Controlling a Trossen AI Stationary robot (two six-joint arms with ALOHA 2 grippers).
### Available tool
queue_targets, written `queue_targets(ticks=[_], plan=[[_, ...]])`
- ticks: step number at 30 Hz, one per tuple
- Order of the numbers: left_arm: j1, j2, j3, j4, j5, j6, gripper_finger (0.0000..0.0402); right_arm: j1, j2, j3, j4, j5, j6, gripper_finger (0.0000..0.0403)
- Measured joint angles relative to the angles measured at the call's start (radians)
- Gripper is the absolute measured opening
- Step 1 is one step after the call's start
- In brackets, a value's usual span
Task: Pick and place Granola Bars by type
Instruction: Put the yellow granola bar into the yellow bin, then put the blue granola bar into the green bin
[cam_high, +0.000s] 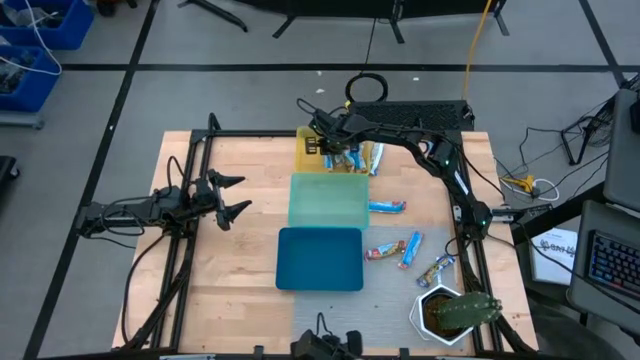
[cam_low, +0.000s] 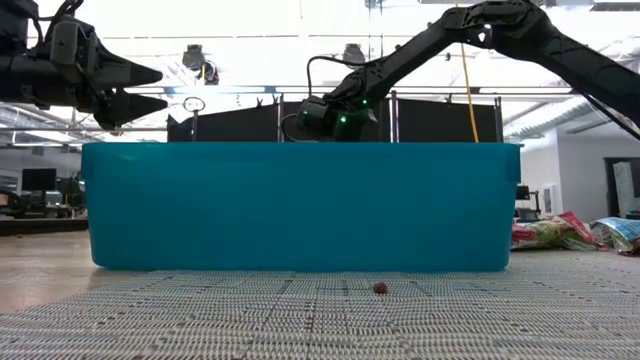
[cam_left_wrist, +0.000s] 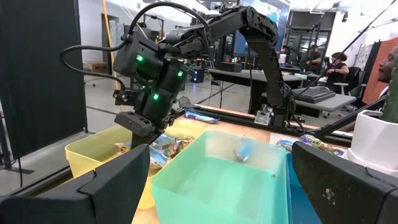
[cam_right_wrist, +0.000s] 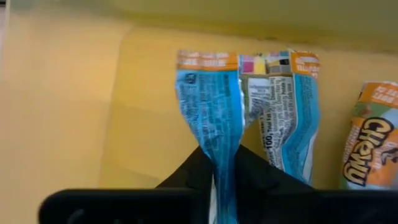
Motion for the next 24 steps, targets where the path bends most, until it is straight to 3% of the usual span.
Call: queue_targets(ticks=[13, 24], plan=[[0.0, 0.0, 0.0, 0.0, 0.0, 0.0, 0.0392, -0.007, 0.0, 0.0, 0.012, 0.006, -0.049, 0.0136], [0.0, 0.0, 0.0, 0.0, 0.0, 0.0, 0.0392, -0.023, -0.044, 0.008, -0.005, 0.01, -0.083, 0.0147]])
